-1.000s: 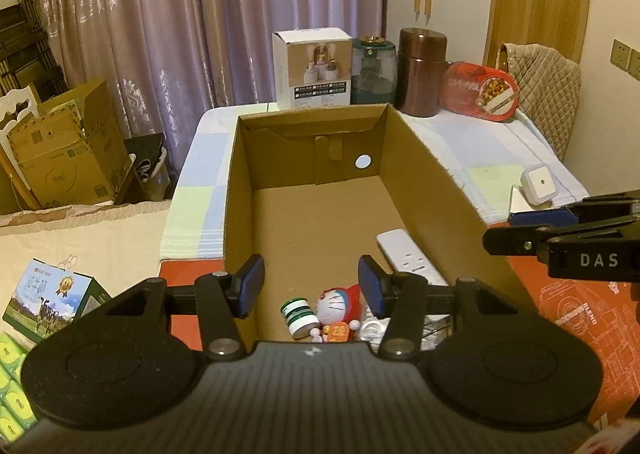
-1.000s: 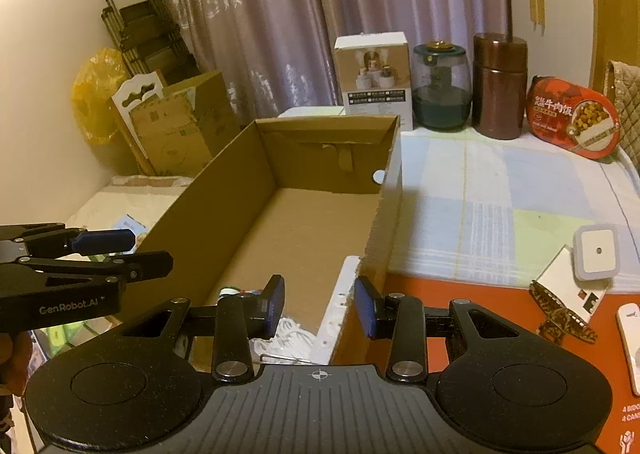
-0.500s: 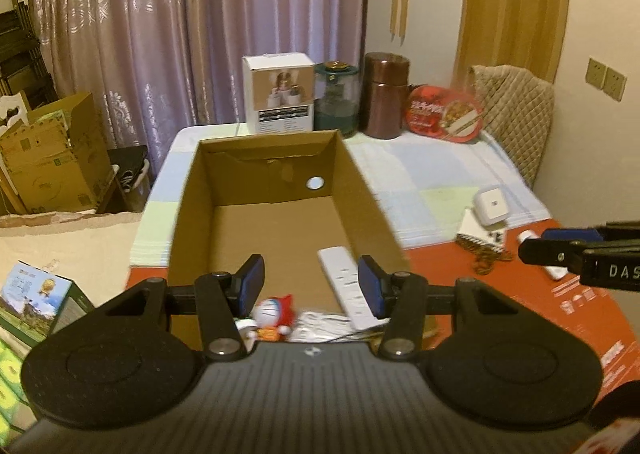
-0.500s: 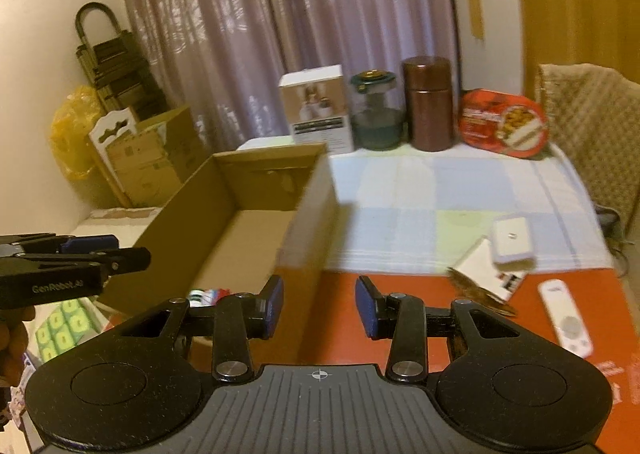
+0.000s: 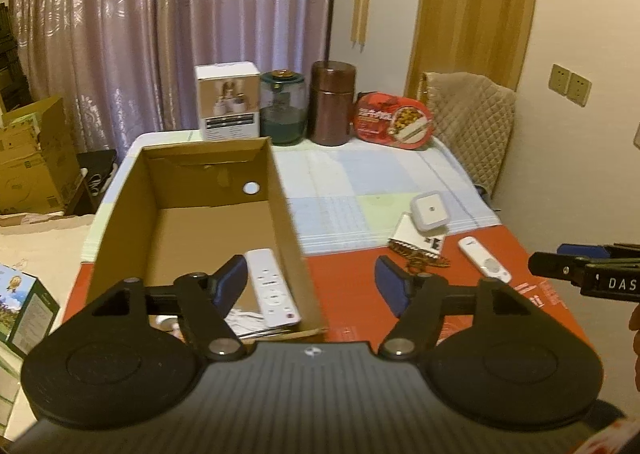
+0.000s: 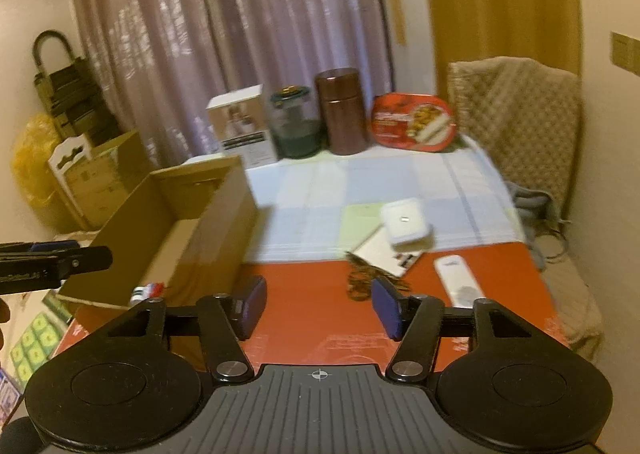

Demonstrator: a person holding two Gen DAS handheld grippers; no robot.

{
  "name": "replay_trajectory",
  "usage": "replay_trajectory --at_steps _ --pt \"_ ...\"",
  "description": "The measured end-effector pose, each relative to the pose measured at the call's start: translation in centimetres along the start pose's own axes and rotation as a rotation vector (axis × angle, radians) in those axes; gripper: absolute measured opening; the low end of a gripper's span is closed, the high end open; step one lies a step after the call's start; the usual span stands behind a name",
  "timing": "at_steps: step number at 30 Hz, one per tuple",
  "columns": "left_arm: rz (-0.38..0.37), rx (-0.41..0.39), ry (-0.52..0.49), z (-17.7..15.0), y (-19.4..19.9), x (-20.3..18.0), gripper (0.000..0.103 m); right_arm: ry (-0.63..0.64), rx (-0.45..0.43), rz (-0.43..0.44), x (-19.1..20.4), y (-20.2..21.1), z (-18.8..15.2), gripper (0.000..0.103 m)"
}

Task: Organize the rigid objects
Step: 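Move both open tools back from the cardboard box toward the pile, then grasp the white Midea remote with the right tool while the left tool grasps the striped hair clip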

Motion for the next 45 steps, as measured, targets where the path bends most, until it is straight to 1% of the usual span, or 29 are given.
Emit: replay_trajectory --at_steps 1,4,5,7,10,17,27,35,45 --pt "-0.005 -0.003 -0.002 0.0 0.0 -0.5 0.074 -0.005 -0.001 -0.009 -0.6 0.4 -0.2 0.064" --pt "-0.028 -0.01 -0.009 0.1 -0.3 -2.1 0.079 -0.017 0.0 -0.043 -2.7 1.5 -0.6 0.07" --pt "-0.039 -0.008 -0.013 0.1 -0.5 -2.6 0.08 -0.026 0.002 -0.057 -3.5 1.8 -0.8 0.071" --pt "-0.057 -0.01 -0.016 0.2 -0.9 -3.7 0.085 -0.046 0.006 -0.08 -5.0 2.3 -1.1 0.072" --pt "-0.086 -0.009 -0.022 0.2 -1.7 -5.3 0.088 -0.066 0.011 -0.114 -7.0 3.1 -1.6 0.073" --pt "-0.124 0.0 -0.05 -0.1 -3.6 -8.5 0.088 -0.091 0.021 -0.153 -10.3 3.7 -2.5 0.073" --pt "-0.175 0.019 -0.108 -0.7 -6.2 -11.8 0.088 -0.106 0.046 -0.157 -12.4 2.5 -3.4 0.073" --pt "-0.191 0.037 -0.132 -1.3 -8.9 -13.1 0.088 -0.097 0.059 -0.146 -13.6 0.7 -3.9 0.073" --pt "-0.185 0.062 -0.158 -2.7 -13.0 -13.6 0.088 -0.063 0.065 -0.121 -15.0 -2.4 -4.2 0.073"
Point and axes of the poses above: each gripper's, at about its wrist camera, not at the fingertips, and y roughly against the way its jaws point, x to its left, z to its top, the point moved 4 cm from there along -y, roughly the way its jaws point, and after that the axes turned 4 degrees about -x, right-handed, at the moved point
